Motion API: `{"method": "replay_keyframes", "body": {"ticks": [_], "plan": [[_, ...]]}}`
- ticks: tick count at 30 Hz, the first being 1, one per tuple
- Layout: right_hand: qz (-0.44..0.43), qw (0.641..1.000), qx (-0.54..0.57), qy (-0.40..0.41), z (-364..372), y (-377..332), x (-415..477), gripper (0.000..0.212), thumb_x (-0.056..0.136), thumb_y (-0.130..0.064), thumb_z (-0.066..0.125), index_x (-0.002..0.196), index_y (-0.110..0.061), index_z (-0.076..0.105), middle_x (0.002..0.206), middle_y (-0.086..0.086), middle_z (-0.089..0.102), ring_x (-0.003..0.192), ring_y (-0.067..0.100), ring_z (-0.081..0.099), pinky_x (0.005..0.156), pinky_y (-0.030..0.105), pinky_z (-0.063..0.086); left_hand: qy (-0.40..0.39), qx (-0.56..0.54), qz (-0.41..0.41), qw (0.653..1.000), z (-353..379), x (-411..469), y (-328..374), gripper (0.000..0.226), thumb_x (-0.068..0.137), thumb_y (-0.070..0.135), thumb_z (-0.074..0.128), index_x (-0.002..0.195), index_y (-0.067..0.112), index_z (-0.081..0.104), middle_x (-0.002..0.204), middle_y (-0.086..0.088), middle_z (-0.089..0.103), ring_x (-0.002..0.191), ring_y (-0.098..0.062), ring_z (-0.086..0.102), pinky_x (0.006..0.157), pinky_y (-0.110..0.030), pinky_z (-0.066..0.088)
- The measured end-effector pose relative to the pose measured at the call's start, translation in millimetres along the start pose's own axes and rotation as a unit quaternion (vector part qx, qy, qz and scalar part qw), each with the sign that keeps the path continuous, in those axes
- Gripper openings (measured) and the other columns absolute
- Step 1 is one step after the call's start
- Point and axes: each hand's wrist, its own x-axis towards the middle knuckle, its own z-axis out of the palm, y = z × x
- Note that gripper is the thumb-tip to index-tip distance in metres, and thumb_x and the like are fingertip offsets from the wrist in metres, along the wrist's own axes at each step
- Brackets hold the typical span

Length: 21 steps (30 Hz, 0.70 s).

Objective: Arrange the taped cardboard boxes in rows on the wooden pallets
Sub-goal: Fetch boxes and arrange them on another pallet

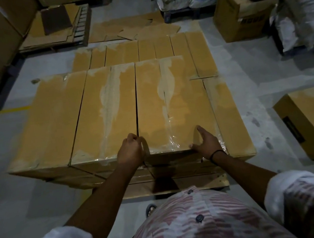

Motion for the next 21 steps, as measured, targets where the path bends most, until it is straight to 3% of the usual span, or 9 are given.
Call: {"method": "replay_keyframes", "body": {"ticks": [5, 9, 15, 21], "plan": [[-0.007, 1.0, -0.008, 0.006, 0.4, 3.6, -1.5, 0.091, 0.083, -0.022, 0.083, 0.158, -0.018, 0.032, 0.157, 0.008, 0.043, 0.141, 0.027, 0.043, 0.113, 0.032, 0.037, -0.023, -0.042, 0.017, 0.999, 0.1, 0.9, -11.5, 0.044, 0.089, 0.034, 0.075, 0.129, 0.017, 0.067, 0.131, -0.007, 0.055, 0.113, -0.027, 0.055, 0.093, -0.037, 0.053], [-0.006, 1.0, -0.012, 0.001, -2.7, 5.8, -0.1, 0.089, 0.084, -0.022, 0.082, 0.158, -0.02, 0.033, 0.156, 0.008, 0.045, 0.14, 0.027, 0.045, 0.111, 0.034, 0.041, -0.007, -0.063, 0.032, 0.997, 3.8, -1.6, -15.1, 0.041, 0.09, 0.032, 0.072, 0.126, 0.014, 0.068, 0.127, -0.008, 0.056, 0.111, -0.028, 0.057, 0.093, -0.036, 0.052], [-0.01, 1.0, -0.005, -0.008, -5.1, 3.0, 8.5, 0.088, 0.085, -0.021, 0.081, 0.158, -0.022, 0.032, 0.158, 0.006, 0.042, 0.142, 0.028, 0.043, 0.113, 0.036, 0.041, -0.034, -0.074, -0.003, 0.997, 9.9, -0.2, -14.9, 0.075, 0.079, 0.042, 0.084, 0.142, 0.012, 0.056, 0.136, -0.01, 0.047, 0.122, -0.029, 0.048, 0.104, -0.038, 0.046], [-0.012, 1.0, -0.025, -0.004, 0.6, -1.1, 12.9, 0.088, 0.085, -0.021, 0.08, 0.159, -0.022, 0.032, 0.155, 0.008, 0.045, 0.138, 0.029, 0.047, 0.109, 0.035, 0.044, -0.045, -0.086, -0.015, 0.995, 9.9, 3.7, -21.0, 0.078, 0.074, 0.039, 0.088, 0.143, 0.017, 0.057, 0.129, -0.005, 0.05, 0.118, -0.024, 0.048, 0.1, -0.039, 0.05]]}}
